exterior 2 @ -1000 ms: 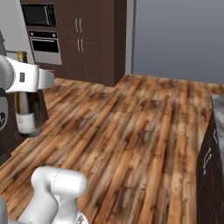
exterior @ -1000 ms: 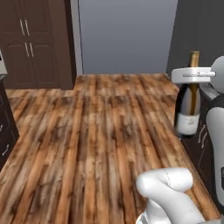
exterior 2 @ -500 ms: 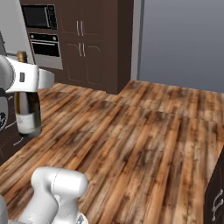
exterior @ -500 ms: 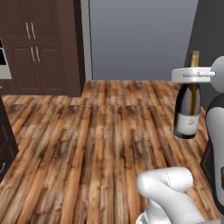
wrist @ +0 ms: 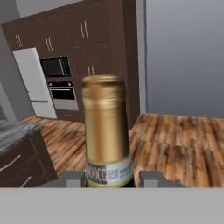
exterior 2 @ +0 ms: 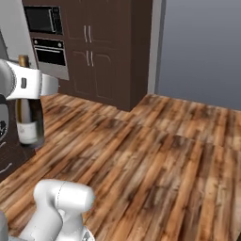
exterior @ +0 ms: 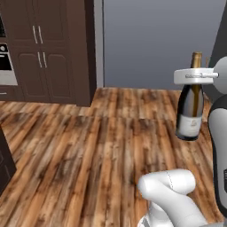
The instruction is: Get the candle and the wine from the cabinet and move them to the dining counter.
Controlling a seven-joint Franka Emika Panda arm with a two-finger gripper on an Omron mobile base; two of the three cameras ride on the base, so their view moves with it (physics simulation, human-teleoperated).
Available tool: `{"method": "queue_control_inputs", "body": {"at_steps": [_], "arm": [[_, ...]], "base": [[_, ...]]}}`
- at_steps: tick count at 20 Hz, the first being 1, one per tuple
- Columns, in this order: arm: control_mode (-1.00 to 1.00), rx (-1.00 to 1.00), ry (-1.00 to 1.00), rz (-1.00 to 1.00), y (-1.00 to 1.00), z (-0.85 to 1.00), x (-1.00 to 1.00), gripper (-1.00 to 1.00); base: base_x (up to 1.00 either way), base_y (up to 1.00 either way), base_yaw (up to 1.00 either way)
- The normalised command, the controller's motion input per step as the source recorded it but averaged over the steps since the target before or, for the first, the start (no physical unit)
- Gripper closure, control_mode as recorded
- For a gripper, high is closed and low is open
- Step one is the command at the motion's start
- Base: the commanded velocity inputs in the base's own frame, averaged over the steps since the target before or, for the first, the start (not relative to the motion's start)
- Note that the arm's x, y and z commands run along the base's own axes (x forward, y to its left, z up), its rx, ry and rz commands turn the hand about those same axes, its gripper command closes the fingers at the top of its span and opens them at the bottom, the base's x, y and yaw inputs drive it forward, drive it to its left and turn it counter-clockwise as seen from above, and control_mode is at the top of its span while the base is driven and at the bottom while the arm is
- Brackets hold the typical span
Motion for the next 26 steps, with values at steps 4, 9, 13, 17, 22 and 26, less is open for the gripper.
{"method": "queue_control_inputs", "body": {"at_steps": [4,9,13,17,22,26], "arm": [[1.0,0.0,0.0,0.0,0.0,0.0,0.0,1.0],[1.0,0.0,0.0,0.0,0.0,0.0,0.0,1.0],[1.0,0.0,0.0,0.0,0.0,0.0,0.0,1.0],[1.0,0.0,0.0,0.0,0.0,0.0,0.0,1.0],[1.0,0.0,0.0,0.0,0.0,0.0,0.0,1.0],[1.0,0.0,0.0,0.0,0.0,0.0,0.0,1.0]], "base": [[1.0,0.0,0.23],[1.0,0.0,0.23],[1.0,0.0,0.23],[1.0,-0.03,0.25],[1.0,-0.14,0.51],[1.0,-0.05,0.71]]}}
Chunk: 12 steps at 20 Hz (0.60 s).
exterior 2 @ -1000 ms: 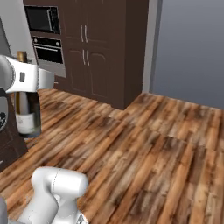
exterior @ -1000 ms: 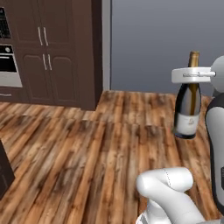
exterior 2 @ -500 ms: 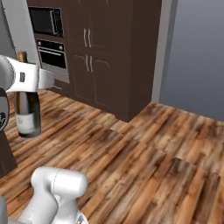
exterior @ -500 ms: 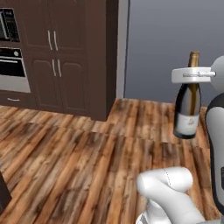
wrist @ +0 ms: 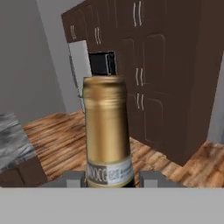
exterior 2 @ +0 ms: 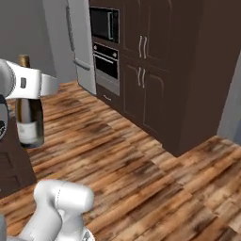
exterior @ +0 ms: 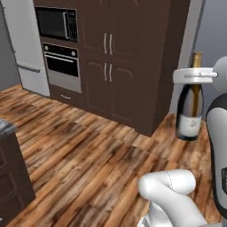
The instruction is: Get the candle and the wine from the cabinet and move them to the dining counter.
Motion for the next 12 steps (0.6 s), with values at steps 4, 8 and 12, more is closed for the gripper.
{"method": "queue_control_inputs", "body": {"at_steps": [4,8,12], "arm": [[1.0,0.0,0.0,0.0,0.0,0.0,0.0,1.0],[1.0,0.0,0.0,0.0,0.0,0.0,0.0,1.0],[1.0,0.0,0.0,0.0,0.0,0.0,0.0,1.0]], "base": [[1.0,-0.09,0.72],[0.89,-0.59,0.45],[0.9,-0.73,0.17]]}}
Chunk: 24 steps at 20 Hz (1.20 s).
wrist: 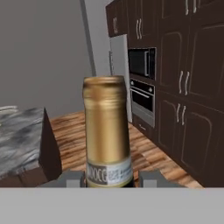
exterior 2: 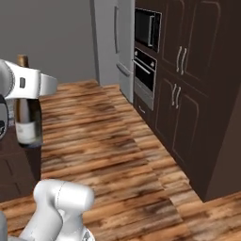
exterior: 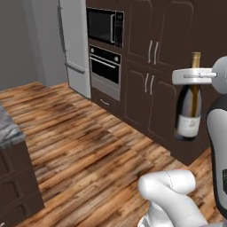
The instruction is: Get the candle and the wine from the cabinet and move them to the dining counter.
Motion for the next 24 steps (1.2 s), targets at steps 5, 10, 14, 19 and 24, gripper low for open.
{"method": "queue_control_inputs", "body": {"at_steps": [5,10,14,19,24], "arm": [[1.0,0.0,0.0,0.0,0.0,0.0,0.0,1.0],[1.0,0.0,0.0,0.0,0.0,0.0,0.0,1.0],[1.0,0.0,0.0,0.0,0.0,0.0,0.0,1.0],[1.0,0.0,0.0,0.0,0.0,0.0,0.0,1.0],[1.0,0.0,0.0,0.0,0.0,0.0,0.0,1.0]], "base": [[1.0,-0.94,0.2],[1.0,-0.15,0.54],[1.0,-0.19,0.61],[1.0,-0.36,0.29],[1.0,-0.22,0.48]]}}
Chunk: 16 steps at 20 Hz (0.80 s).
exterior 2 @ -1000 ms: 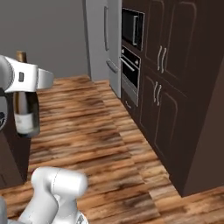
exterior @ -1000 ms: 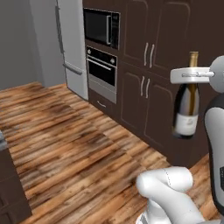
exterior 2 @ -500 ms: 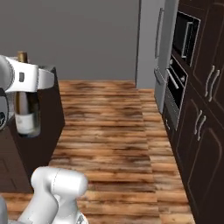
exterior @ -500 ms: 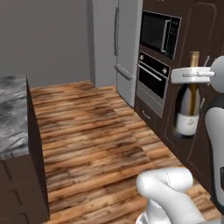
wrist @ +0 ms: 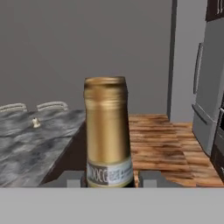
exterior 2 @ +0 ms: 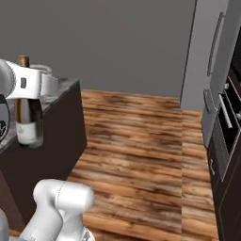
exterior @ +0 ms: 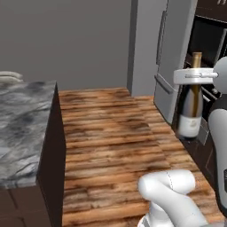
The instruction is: Get the candle and the wine from the cabinet and move them to the dining counter.
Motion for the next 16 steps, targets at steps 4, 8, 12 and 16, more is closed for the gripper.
{"method": "queue_control_inputs", "body": {"at_steps": [4,8,12,16], "arm": [[1.0,0.0,0.0,0.0,0.0,0.0,0.0,1.0],[1.0,0.0,0.0,0.0,0.0,0.0,0.0,1.0],[1.0,0.0,0.0,0.0,0.0,0.0,0.0,1.0],[1.0,0.0,0.0,0.0,0.0,0.0,0.0,1.0]], "base": [[1.0,-0.36,0.24],[1.0,-0.63,0.15],[1.0,-0.81,0.11],[1.0,-0.89,0.14]]}}
